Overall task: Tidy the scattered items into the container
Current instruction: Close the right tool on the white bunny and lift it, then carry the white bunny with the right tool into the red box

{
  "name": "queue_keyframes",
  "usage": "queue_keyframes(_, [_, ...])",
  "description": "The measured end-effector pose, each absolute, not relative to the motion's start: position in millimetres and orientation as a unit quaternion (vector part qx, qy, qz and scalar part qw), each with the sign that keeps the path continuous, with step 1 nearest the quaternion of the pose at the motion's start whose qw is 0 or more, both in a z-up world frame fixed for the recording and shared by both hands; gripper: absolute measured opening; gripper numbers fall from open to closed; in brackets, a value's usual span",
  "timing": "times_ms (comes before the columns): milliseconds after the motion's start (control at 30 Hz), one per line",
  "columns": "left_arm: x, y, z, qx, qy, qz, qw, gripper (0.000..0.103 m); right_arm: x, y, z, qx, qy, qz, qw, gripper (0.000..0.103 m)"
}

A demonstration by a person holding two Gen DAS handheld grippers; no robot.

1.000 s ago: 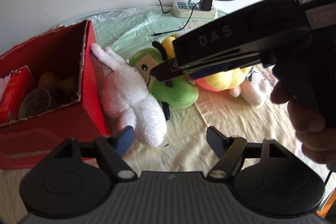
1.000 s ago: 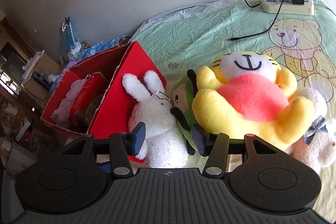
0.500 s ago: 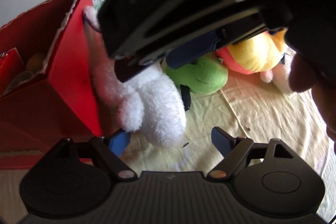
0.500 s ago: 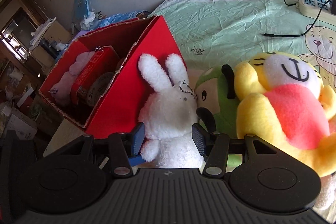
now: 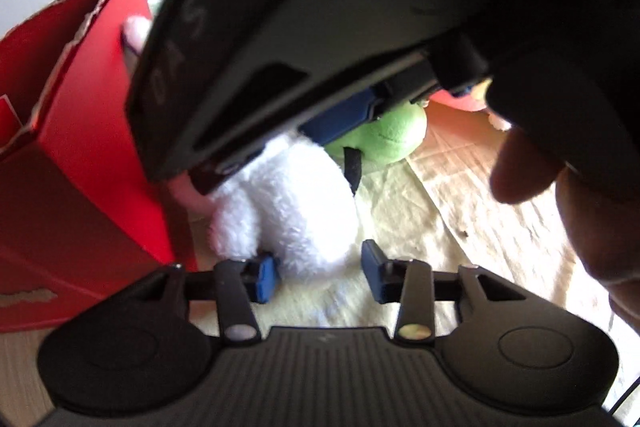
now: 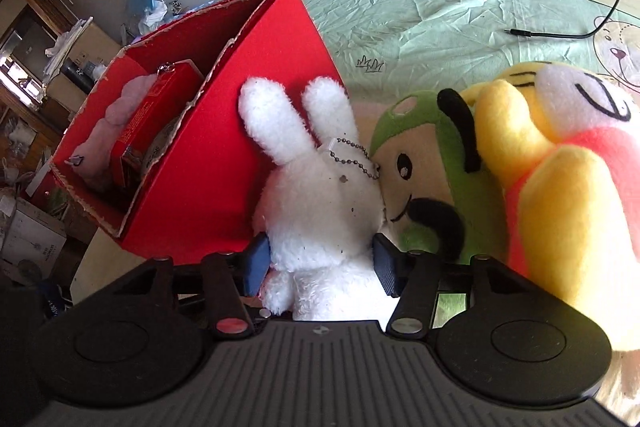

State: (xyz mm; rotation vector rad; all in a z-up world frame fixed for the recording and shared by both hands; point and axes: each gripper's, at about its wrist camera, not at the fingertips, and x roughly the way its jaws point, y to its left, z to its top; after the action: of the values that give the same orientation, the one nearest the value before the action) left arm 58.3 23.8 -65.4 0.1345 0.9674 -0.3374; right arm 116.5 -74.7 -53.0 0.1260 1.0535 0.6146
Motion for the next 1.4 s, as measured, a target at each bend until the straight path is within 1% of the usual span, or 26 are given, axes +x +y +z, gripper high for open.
queue_keyframes(33, [56.2, 23.4, -63.5, 0.064, 0.465, -0.169, 0.867, 0.026, 110.9, -76.5, -51.3, 0.054, 0.492, 0.287, 0.82, 0.055])
queue_keyframes(100, [48.5, 20.4, -58.0, 0.072, 0.463, -0.187, 0.863, 0.026, 99.0, -80.1, -47.9, 0.045, 0.485, 0.284, 0.825, 0.055])
queue_keyframes(200, [31.0, 12.4, -44.2, 0.106, 0.436, -0.199, 0.871, 0.026, 82.2, -88.6, -37.7, 0.05, 0.466, 0.284, 0.837, 0.054])
queue_keyframes(367, [5.8, 5.6, -10.4, 0.151, 0.373, -0.198, 0.894, 0.026, 64.3, -111.5, -8.8, 0.108, 0.41, 0.291, 0.858, 0.054])
queue_keyframes(500, [-3.2, 14.0, 24.6, 0.14, 0.335, -0.199, 0.91, 0.026, 59.7, -125.8, 8.5, 0.175, 0.37, 0.294, 0.864, 0.054])
queue_keyframes(633, [-4.9, 26.6, 47.2, 0.14, 0.31, -0.188, 0.922, 0.026, 67.2, -121.9, 19.4, 0.229, 0.355, 0.297, 0.856, 0.054])
queue_keyframes(800, [-2.5, 58.6, 71.2, 0.13, 0.279, -0.175, 0.935, 0.026, 72.9, -90.3, 42.5, 0.225, 0.331, 0.309, 0.863, 0.054])
queue_keyframes(900, [5.5, 81.6, 76.1, 0.12, 0.274, -0.163, 0.94, 0.026, 78.7, -59.9, 54.1, 0.216, 0.324, 0.306, 0.869, 0.054])
queue_keyframes(1033, [14.1, 128.5, 82.2, 0.102, 0.277, -0.149, 0.944, 0.026, 92.0, -11.2, 57.9, 0.201, 0.333, 0.305, 0.869, 0.054])
queue_keyframes(1333, [39.1, 219.6, 64.8, 0.064, 0.314, -0.132, 0.938, 0.027, 132.9, 81.3, 24.4, 0.277, 0.409, 0.305, 0.814, 0.052])
queue_keyframes(1400, [44.8, 239.6, 60.5, 0.056, 0.322, -0.128, 0.936, 0.028, 139.5, 99.5, 15.0, 0.286, 0.422, 0.297, 0.807, 0.051])
